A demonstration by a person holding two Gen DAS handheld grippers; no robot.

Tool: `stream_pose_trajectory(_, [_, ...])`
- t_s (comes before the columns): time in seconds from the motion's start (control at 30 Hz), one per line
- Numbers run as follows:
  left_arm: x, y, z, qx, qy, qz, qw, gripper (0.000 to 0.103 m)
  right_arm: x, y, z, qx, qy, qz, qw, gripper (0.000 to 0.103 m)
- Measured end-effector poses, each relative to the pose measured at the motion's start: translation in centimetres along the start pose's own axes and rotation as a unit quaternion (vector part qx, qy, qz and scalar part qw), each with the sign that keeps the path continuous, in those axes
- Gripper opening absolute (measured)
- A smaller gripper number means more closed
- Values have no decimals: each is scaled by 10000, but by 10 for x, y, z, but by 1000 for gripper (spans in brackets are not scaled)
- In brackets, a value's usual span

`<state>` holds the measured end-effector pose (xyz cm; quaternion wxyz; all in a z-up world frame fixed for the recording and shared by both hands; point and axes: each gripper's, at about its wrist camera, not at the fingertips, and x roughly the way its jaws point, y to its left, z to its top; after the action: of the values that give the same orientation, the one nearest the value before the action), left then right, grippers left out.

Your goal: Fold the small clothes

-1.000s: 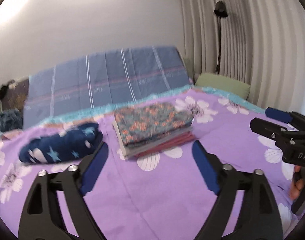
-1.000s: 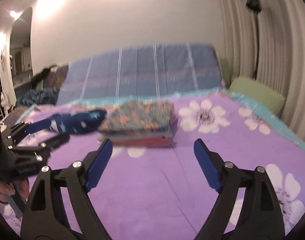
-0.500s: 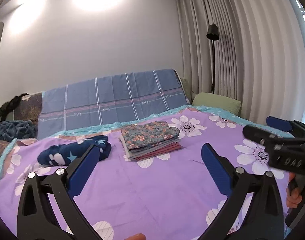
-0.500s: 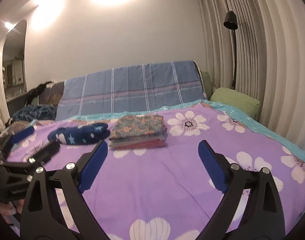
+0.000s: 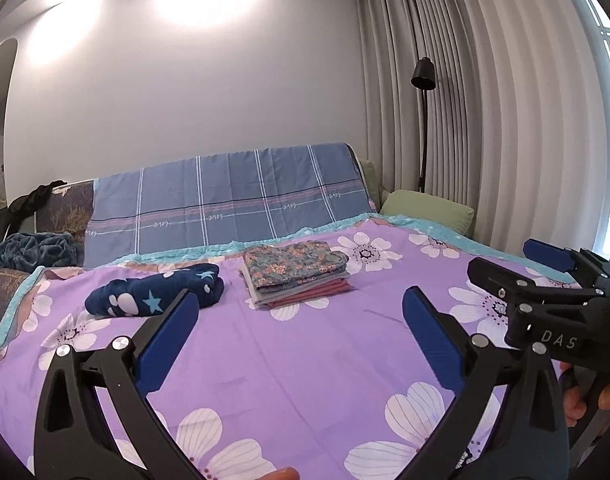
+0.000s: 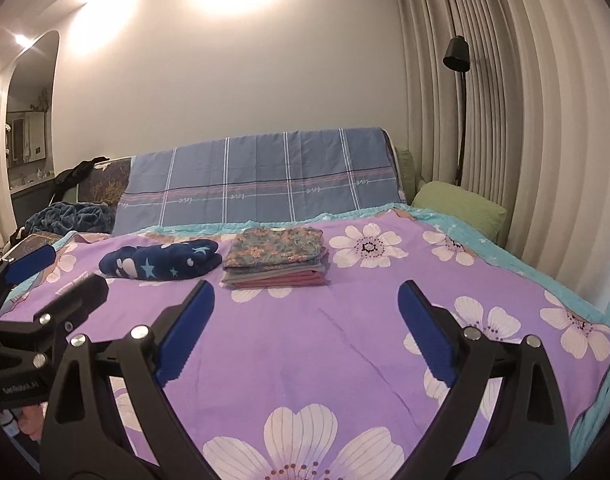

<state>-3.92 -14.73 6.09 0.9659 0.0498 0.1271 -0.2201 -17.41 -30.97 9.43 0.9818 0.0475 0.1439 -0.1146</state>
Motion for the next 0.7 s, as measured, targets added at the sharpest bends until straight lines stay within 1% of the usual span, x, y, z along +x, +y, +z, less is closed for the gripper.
stream_pose_trajectory(0.3, [6, -7, -4, -80, 173, -53, 9998, 102, -2, -1, -4, -74, 35, -173, 9998, 95])
stream_pose_trajectory(0.53, [19, -10, -11, -67, 383, 47, 9992, 102, 5, -3, -7, -112, 98, -207, 9997, 95])
stream_pose_trajectory(0.7, [29, -6, -13, -182, 505, 74, 9985, 102, 14, -4, -8, -104, 161, -226, 9996, 95])
